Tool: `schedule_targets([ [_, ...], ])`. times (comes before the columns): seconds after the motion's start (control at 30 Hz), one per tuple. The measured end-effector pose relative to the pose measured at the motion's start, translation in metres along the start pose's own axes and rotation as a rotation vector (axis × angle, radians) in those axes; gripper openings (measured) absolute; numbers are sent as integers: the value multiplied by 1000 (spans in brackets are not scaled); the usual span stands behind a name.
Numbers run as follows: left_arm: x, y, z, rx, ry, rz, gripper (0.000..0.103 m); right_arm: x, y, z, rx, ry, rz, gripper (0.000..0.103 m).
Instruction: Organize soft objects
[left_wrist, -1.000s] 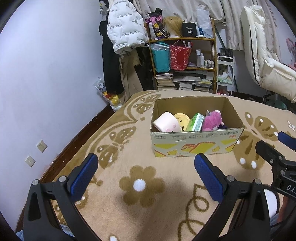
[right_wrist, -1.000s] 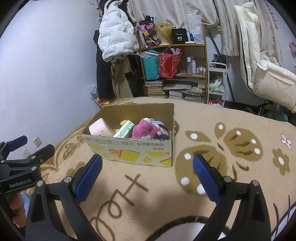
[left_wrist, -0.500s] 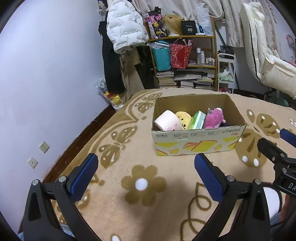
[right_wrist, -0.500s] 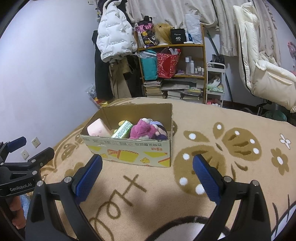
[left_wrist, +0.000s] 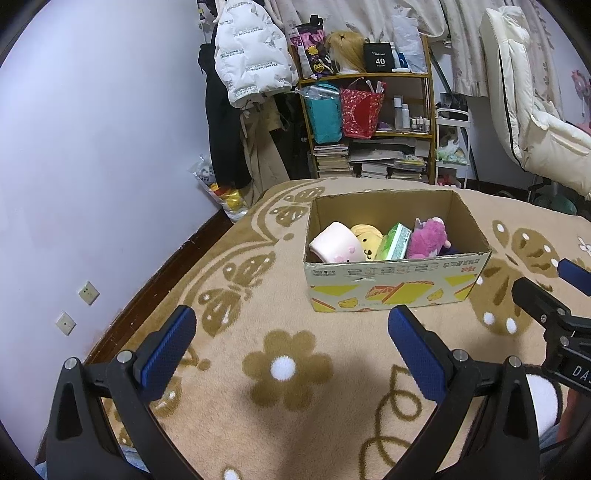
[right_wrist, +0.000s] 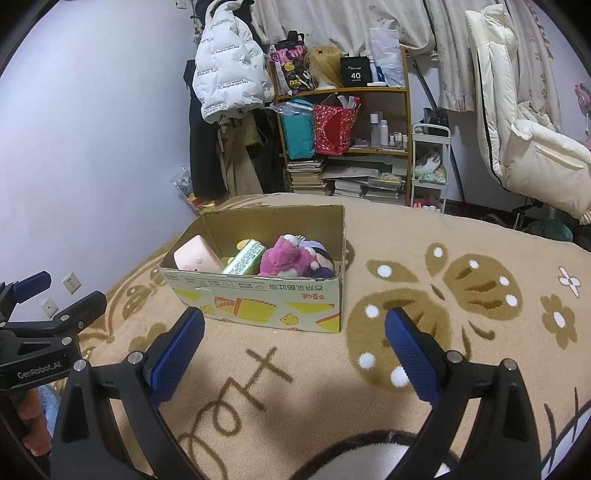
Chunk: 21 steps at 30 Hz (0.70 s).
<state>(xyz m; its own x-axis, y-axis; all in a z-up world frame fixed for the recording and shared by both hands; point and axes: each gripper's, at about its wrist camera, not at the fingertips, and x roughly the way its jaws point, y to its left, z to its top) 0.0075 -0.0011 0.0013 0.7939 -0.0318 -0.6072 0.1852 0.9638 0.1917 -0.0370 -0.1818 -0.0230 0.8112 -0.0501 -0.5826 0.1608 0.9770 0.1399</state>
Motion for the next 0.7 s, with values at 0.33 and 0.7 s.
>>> schedule_targets([
  [0.33,0,-1,-1,1,0,-4,103,0,0,-1,1,0,-1,102],
  [0.7,1,-1,-1,-10,7,-11,103,1,-1,-1,2,0,-4,102],
])
